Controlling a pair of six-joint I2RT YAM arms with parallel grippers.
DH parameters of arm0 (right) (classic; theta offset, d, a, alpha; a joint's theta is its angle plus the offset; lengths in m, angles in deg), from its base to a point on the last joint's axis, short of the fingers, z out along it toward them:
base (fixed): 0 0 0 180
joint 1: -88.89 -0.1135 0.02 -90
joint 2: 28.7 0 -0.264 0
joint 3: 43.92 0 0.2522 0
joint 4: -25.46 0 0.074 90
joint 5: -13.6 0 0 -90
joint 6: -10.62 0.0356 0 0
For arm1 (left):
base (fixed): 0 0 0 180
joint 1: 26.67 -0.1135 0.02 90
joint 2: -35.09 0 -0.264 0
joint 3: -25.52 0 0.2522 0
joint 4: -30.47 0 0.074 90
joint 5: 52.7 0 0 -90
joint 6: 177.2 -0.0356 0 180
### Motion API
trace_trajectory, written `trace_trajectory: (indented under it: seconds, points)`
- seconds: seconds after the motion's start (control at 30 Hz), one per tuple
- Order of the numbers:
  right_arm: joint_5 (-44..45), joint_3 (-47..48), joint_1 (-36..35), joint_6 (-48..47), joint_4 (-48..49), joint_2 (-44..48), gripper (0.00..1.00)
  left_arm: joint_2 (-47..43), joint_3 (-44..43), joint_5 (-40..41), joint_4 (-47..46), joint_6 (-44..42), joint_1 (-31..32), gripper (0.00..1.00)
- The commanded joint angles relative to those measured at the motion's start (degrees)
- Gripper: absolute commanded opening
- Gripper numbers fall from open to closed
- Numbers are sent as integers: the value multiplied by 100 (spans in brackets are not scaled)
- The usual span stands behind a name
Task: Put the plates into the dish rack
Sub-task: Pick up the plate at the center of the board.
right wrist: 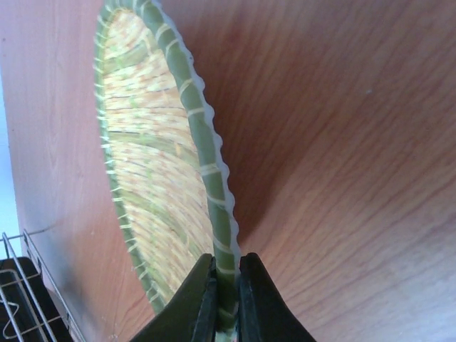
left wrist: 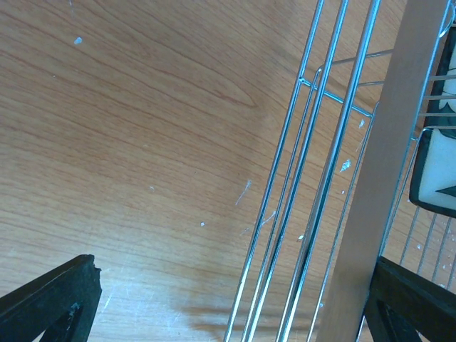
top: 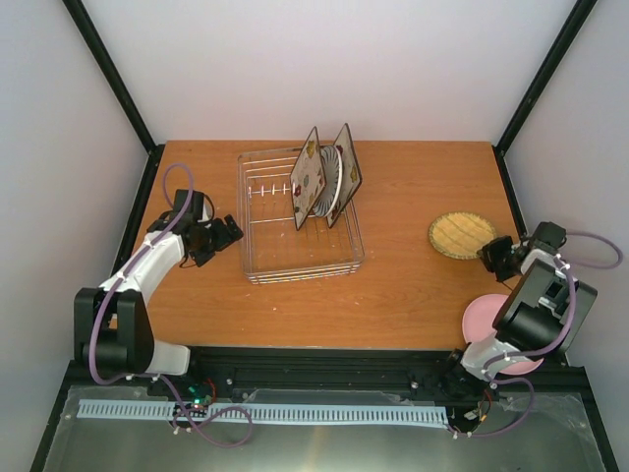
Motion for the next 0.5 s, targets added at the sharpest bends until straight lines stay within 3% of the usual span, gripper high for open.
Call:
trace_trajectory:
  seconds: [0.0,0.3,0.47]
  points:
    - [-8,259,-234,-52,-154,449,3,-153,-183,334,132,-99,-89,100]
    - [-156,802,-815,-147,-322,1057,3,-416,-352,-638,-403,-157,-82,100]
    - [-65,1260,-1115,-309,-602,1335,3,-458,-617,-814,-247,-200,-89,100]
